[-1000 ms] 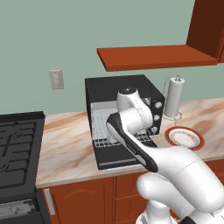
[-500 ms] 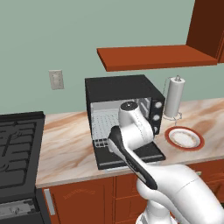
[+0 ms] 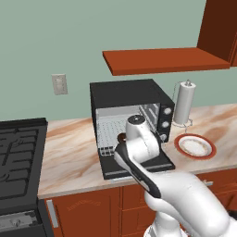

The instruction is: Pick up the bagel from the plate, place it on the toaster oven rack, close the door, and set the timer.

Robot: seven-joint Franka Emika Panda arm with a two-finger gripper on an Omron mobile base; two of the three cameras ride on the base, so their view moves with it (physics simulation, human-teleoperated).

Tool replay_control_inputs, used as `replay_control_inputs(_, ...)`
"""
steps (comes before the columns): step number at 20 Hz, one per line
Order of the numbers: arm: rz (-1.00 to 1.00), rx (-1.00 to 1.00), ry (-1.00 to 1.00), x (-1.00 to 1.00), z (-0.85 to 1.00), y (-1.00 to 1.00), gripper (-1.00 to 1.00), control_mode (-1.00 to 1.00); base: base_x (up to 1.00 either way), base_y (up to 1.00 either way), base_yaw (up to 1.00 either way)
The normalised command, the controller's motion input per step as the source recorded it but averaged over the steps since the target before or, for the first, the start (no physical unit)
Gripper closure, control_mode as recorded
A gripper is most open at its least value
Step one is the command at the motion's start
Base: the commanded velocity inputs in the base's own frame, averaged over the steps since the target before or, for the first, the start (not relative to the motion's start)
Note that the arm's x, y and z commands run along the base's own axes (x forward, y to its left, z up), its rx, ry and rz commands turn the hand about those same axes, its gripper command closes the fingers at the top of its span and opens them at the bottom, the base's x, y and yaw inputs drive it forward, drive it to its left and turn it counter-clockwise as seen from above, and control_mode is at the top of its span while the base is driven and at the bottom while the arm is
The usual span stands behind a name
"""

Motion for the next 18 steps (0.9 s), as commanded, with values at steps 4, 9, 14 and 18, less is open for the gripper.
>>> replay_control_inputs(4, -0.11, 0.0, 0.0, 0.62, -0.09, 0.0, -1.0, -1.0, 0.0, 0.0, 0.0)
replay_control_inputs(9, -0.04, 0.0, 0.0, 0.7, -0.12, 0.0, -1.0, -1.0, 0.0, 0.0, 0.0)
replay_control_inputs(14, -0.01, 0.0, 0.0, 0.74, -0.08, 0.0, -1.0, -1.0, 0.0, 0.0, 0.0)
replay_control_inputs(18, 0.0, 0.0, 0.0, 0.78, -0.03, 0.0, -1.0, -1.0, 0.0, 0.0, 0.0)
